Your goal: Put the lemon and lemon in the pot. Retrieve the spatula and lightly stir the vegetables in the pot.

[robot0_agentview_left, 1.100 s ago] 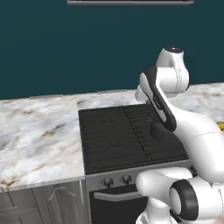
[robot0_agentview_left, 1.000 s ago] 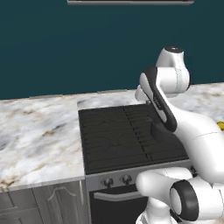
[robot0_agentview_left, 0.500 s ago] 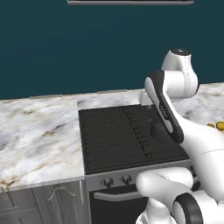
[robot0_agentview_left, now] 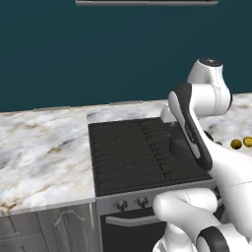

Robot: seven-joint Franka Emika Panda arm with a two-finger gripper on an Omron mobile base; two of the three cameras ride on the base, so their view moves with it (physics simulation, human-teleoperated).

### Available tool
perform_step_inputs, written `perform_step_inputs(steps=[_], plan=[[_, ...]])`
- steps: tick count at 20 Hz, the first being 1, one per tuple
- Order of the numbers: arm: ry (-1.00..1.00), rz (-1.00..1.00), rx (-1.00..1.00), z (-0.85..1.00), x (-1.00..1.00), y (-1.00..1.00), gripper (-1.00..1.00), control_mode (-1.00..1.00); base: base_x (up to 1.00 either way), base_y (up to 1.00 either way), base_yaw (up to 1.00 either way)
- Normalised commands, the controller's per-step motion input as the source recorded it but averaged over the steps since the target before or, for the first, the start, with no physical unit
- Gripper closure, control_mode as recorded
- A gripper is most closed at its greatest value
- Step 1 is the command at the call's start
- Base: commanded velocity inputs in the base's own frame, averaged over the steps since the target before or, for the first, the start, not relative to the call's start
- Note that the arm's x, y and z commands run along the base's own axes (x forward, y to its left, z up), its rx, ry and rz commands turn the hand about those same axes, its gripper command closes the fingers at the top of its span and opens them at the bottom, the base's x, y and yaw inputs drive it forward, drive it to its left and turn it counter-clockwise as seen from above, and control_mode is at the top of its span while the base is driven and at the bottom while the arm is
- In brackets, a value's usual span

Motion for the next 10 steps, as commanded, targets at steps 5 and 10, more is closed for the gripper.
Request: perform_step_inputs(steps=[5,10], plan=[[0.04,-0.07,0.00,-0.17,0.00,-0.65,-1.00,-1.00,0.00,0.00,0.00],[0.13,0.00,0.00,-0.23,0.45,-1.00,-1.00,-1.00,0.00,0.00,0.00]])
